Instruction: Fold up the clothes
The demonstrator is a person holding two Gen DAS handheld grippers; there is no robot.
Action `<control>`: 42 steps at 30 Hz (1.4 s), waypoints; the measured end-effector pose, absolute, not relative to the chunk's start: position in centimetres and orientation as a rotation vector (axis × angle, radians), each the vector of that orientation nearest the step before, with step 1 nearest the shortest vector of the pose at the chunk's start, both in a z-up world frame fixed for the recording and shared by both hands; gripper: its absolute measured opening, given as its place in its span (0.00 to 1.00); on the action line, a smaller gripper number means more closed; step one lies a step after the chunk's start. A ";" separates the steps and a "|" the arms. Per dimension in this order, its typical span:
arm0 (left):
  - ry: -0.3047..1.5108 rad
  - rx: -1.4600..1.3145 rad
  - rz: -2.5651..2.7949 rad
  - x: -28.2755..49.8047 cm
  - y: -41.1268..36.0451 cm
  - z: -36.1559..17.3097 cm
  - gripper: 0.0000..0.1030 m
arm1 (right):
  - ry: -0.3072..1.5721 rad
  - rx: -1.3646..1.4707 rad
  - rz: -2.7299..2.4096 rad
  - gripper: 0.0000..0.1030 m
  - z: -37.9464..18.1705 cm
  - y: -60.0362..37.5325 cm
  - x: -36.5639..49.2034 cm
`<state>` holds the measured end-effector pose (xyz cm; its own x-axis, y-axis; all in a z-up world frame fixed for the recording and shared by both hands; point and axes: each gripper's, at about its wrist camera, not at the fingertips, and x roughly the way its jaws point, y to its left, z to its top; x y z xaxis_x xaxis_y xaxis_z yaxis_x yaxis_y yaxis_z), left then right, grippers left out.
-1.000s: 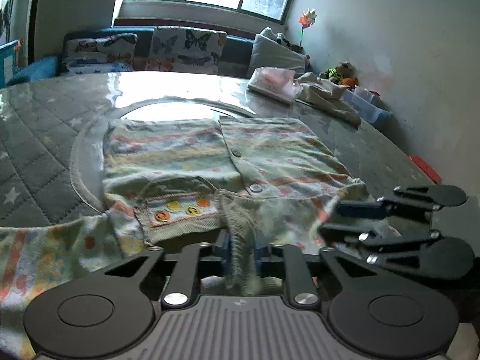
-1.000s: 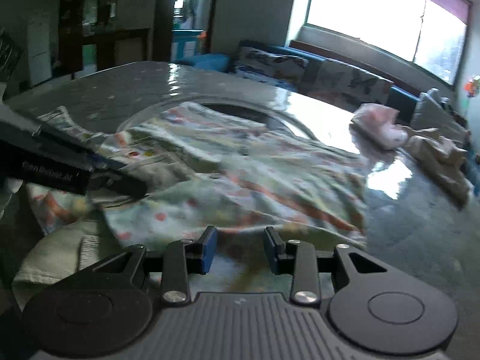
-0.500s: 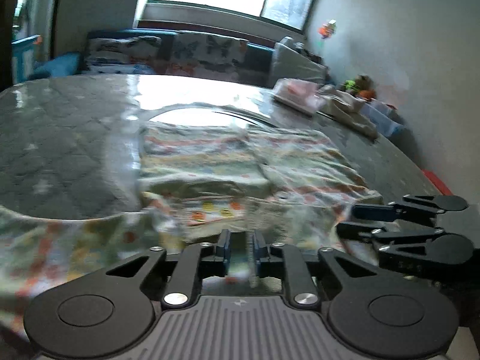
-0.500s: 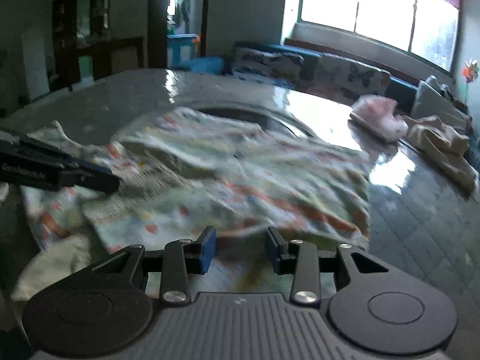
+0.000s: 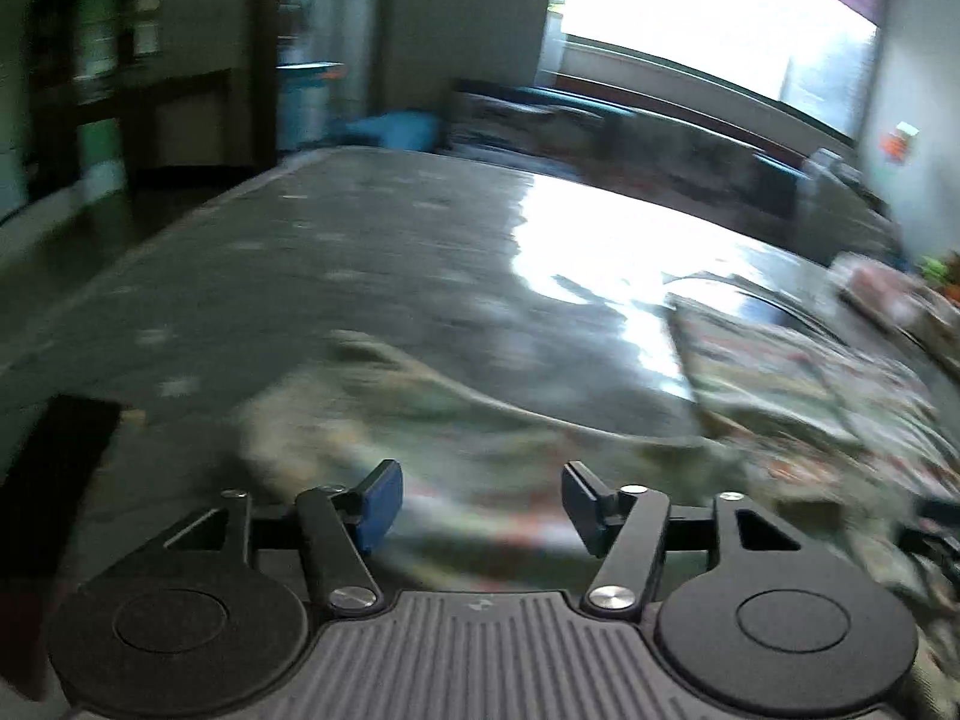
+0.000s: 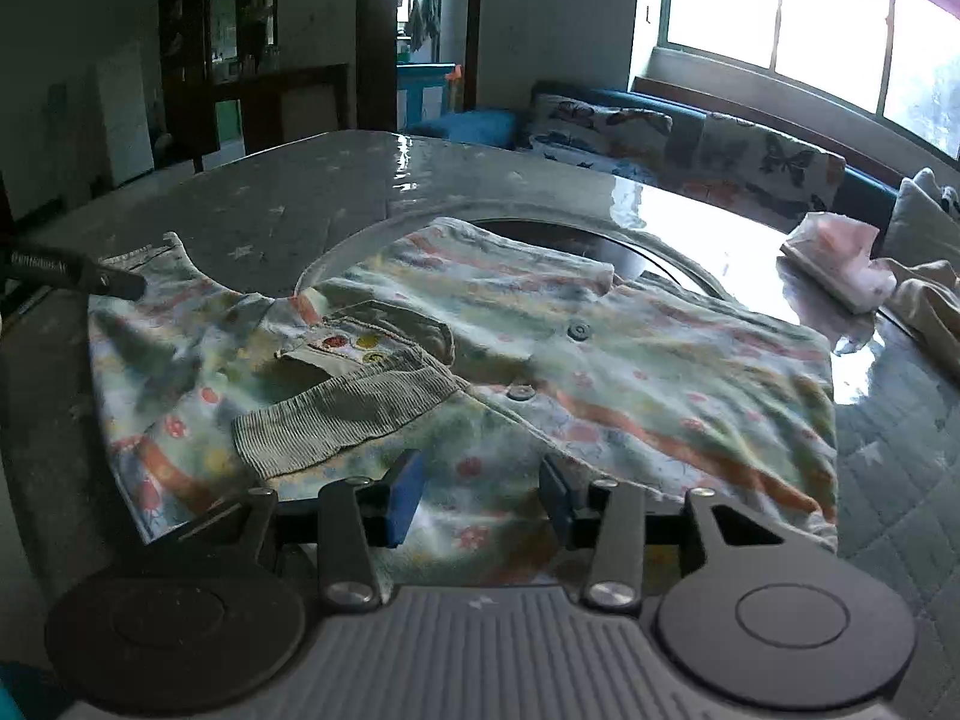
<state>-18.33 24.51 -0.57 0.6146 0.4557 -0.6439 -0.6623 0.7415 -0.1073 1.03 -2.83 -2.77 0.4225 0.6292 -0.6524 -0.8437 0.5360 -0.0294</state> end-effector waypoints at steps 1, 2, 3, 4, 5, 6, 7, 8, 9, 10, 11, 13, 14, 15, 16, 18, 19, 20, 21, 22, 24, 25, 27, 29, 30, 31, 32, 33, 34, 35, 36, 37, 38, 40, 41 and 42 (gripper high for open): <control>0.625 -0.358 0.704 -18.8 25.3 -0.5 0.65 | 0.634 -0.378 0.950 0.43 -2.7 -2.9 1.0; 0.617 -0.362 0.747 -19.2 26.0 -0.5 0.67 | 0.633 -0.375 0.948 0.43 -2.5 -3.0 1.0; 0.609 -0.363 0.782 -19.5 26.7 -0.5 0.67 | 0.632 -0.372 0.947 0.44 -2.4 -3.0 1.0; 0.601 -0.364 0.815 -19.8 27.4 -0.4 0.67 | 0.629 -0.371 0.946 0.44 -2.2 -3.1 0.9; 0.597 -0.362 0.842 -20.0 27.9 -0.5 0.68 | 0.625 -0.374 0.946 0.44 -2.1 -3.2 0.8; 0.600 -0.361 0.868 -20.1 28.5 -0.6 0.69 | 0.622 -0.372 0.947 0.45 -2.0 -3.3 0.7; 0.610 -0.364 0.887 -19.9 29.0 -0.8 0.69 | 0.619 -0.371 0.948 0.45 -1.8 -3.4 0.7; 0.617 -0.368 0.904 -19.9 29.4 -0.9 0.68 | 0.616 -0.369 0.947 0.45 -1.7 -3.6 0.6; 0.617 -0.373 0.908 -19.9 29.8 -1.1 0.68 | 0.614 -0.367 0.946 0.46 -1.6 -3.7 0.5; 0.622 -0.377 0.912 -19.8 30.1 -1.3 0.68 | 0.612 -0.365 0.944 0.46 -1.5 -3.7 0.5; 0.627 -0.381 0.912 -19.7 30.3 -1.4 0.67 | 0.611 -0.362 0.943 0.46 -1.5 -3.8 0.5; 0.635 -0.402 0.904 -19.4 30.8 -1.8 0.60 | 0.609 -0.358 0.941 0.46 -1.3 -4.0 0.4; 0.638 -0.412 0.896 -19.4 31.0 -1.9 0.53 | 0.607 -0.357 0.941 0.46 -1.3 -4.0 0.3; 0.635 -0.409 0.895 -19.4 31.0 -2.0 0.49 | 0.605 -0.354 0.940 0.46 -1.2 -4.1 0.3; 0.632 -0.401 0.888 -19.3 30.9 -2.0 0.47 | 0.603 -0.352 0.940 0.47 -1.1 -4.2 0.2; 0.626 -0.400 0.881 -19.1 30.7 -2.0 0.37 | 0.597 -0.345 0.939 0.47 -0.9 -4.4 0.1; 0.618 -0.410 0.870 -19.1 30.8 -1.9 0.31 | 0.594 -0.342 0.938 0.47 -0.8 -4.5 0.1; 0.610 -0.426 0.854 -19.1 30.7 -1.9 0.17 | 0.592 -0.340 0.937 0.47 -0.8 -4.6 0.0; 0.603 -0.439 0.840 -19.1 30.7 -1.9 0.13 | 0.589 -0.336 0.936 0.47 -0.7 -4.7 0.0; 0.597 -0.440 0.830 -19.0 30.5 -1.7 0.12 | 0.587 -0.331 0.933 0.47 -0.7 -4.9 -0.1; 0.577 -0.453 0.783 -18.7 29.8 -1.0 0.11 | 0.584 -0.316 0.927 0.47 -0.5 -5.3 -0.1; 0.565 -0.466 0.748 -18.5 29.3 -0.6 0.11 | 0.582 -0.306 0.921 0.47 -0.5 -5.6 -0.2; 0.542 -0.470 0.668 -17.9 27.8 0.6 0.11 | 0.581 -0.291 0.912 0.47 -0.3 -6.1 -0.1; 0.523 -0.474 0.576 -17.0 26.0 1.8 0.11 | 0.581 -0.272 0.900 0.47 -0.2 -6.7 0.0; 0.516 -0.477 0.526 -16.4 25.0 2.4 0.11 | 0.580 -0.262 0.893 0.47 -0.2 -7.0 0.0; 0.512 -0.484 0.475 -15.8 24.0 2.9 0.11 | 0.580 -0.253 0.885 0.47 -0.2 -7.4 0.1; 0.509 -0.490 0.424 -15.2 23.0 3.4 0.11 | 0.579 -0.244 0.876 0.47 -0.1 -7.7 0.2; 0.505 -0.496 0.373 -14.5 22.0 3.9 0.10 | 0.579 -0.235 0.867 0.47 -0.1 -8.1 0.4; 0.502 -0.501 0.323 -13.8 21.0 4.3 0.10 | 0.579 -0.226 0.857 0.47 -0.1 -8.4 0.5; 0.499 -0.505 0.273 -13.0 20.1 4.7 0.10 | 0.578 -0.218 0.846 0.47 -0.1 -8.8 0.6; 0.498 -0.513 0.219 -12.2 19.1 4.9 0.10 | 0.577 -0.211 0.834 0.47 0.0 -9.3 0.7; 0.498 -0.521 0.166 -11.4 18.1 5.1 0.10 | 0.575 -0.203 0.822 0.47 0.0 -9.8 0.8; 0.497 -0.526 0.113 -10.7 17.1 5.4 0.10 | 0.574 -0.196 0.811 0.47 0.0 -10.2 0.8; 0.496 -0.521 0.014 -9.3 14.9 5.6 0.10 | 0.573 -0.182 0.788 0.47 0.1 -10.9 1.0; 0.495 -0.517 -0.033 -8.7 13.8 5.7 0.10 | 0.574 -0.172 0.774 0.47 0.1 -11.3 1.2; 0.500 -0.517 -0.071 -8.1 13.0 5.6 0.10 | 0.575 -0.162 0.762 0.47 0.2 -11.8 1.3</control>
<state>-8.11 13.03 5.63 0.8781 -0.1885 -0.4398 -0.0588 0.8697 -0.4900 1.31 -11.79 0.15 0.5790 0.6049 -0.5467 -0.6911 0.7198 0.0645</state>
